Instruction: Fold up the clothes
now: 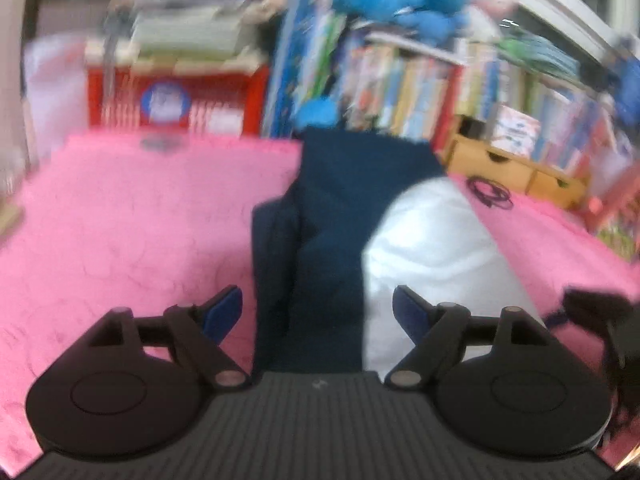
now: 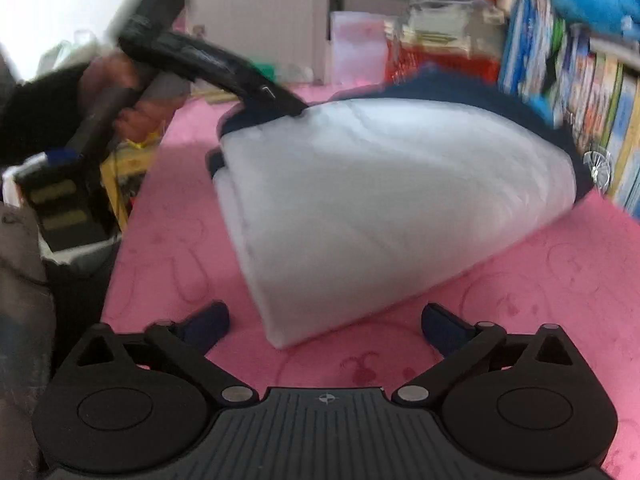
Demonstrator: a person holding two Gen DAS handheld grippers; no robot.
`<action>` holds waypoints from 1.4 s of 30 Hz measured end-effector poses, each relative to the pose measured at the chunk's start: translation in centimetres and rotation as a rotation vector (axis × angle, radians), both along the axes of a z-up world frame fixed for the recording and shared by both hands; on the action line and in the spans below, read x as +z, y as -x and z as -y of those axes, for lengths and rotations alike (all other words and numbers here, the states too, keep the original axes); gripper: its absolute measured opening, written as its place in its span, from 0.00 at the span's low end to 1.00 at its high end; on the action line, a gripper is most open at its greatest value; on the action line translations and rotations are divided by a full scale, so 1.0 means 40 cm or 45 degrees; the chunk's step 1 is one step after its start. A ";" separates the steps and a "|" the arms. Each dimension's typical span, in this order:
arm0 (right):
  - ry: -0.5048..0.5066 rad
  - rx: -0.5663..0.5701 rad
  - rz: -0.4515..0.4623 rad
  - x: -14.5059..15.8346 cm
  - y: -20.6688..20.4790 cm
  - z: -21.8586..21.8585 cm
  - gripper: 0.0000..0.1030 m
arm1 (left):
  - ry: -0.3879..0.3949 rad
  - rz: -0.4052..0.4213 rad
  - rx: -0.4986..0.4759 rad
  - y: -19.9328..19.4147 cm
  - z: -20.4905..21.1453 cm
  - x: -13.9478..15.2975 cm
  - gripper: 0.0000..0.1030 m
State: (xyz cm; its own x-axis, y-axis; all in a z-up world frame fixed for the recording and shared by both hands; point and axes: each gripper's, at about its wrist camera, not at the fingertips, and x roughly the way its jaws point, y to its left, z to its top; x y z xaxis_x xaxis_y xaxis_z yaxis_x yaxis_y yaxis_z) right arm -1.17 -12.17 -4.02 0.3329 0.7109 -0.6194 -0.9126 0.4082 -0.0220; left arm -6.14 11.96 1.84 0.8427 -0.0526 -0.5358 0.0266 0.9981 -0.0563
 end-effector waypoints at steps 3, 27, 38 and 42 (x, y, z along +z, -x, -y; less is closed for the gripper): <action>0.012 -0.010 0.004 -0.001 0.005 0.004 1.00 | -0.296 0.135 -0.182 0.062 0.099 0.011 0.80; 0.014 -0.011 -0.009 -0.004 0.006 0.006 1.00 | -1.182 0.259 -0.703 0.127 0.308 -0.169 0.36; 0.014 -0.010 -0.012 -0.001 0.007 0.006 1.00 | -1.166 0.109 -0.463 0.135 0.203 -0.187 0.28; 0.014 -0.011 -0.013 -0.001 0.008 0.006 1.00 | -1.138 0.093 -0.444 0.134 0.195 -0.191 0.26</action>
State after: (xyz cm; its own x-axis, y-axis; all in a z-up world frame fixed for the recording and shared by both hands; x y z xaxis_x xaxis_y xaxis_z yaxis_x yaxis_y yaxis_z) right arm -1.49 -12.41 -4.05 0.3325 0.7011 -0.6308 -0.9094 0.4156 -0.0175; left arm -11.51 4.17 -5.80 0.8898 0.0958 -0.4463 0.3033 0.6065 0.7350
